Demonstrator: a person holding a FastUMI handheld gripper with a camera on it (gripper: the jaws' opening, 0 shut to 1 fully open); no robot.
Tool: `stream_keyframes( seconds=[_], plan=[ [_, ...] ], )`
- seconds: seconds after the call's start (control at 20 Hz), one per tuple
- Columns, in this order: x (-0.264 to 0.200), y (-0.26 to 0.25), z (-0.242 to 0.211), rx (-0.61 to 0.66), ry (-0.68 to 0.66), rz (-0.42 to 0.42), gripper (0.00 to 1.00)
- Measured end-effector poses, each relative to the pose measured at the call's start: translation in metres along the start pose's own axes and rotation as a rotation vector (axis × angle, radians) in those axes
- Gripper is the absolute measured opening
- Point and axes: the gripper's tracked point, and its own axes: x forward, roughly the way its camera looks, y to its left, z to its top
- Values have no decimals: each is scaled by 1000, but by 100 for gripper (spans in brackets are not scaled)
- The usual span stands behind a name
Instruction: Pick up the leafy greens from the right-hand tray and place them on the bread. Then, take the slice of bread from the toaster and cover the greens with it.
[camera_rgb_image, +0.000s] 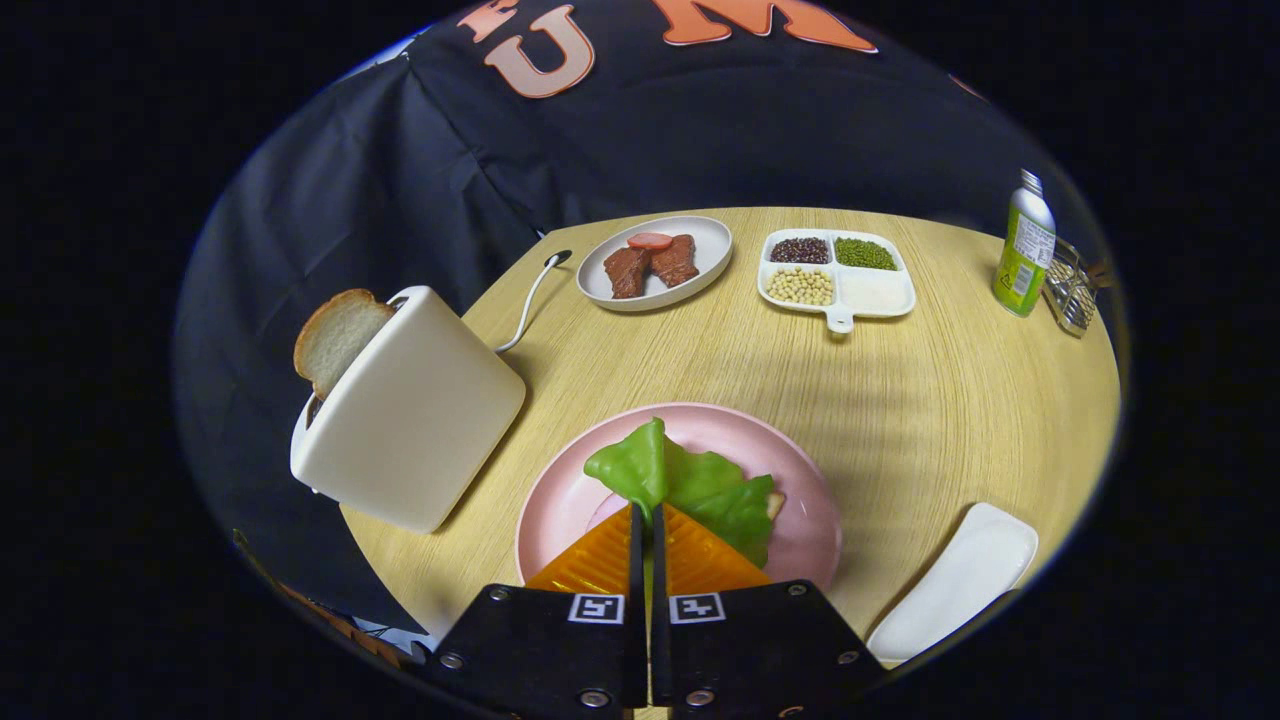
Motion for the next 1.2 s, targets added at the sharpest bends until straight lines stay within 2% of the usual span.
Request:
stream_keyframes(
  seconds=[0.25, 0.45, 0.75, 0.95, 1.2],
  plan=[
    [3, 8, 8, 4, -15, 4, 4],
    [2, 13, 7, -30, 1, -6, 12],
    [-8, 34, 32, -67, -43, 11, 23],
    [-22, 52, 56, -121, -74, 14, 37],
    [-41, 98, 88, -164, -103, 78, 64]
  ],
)
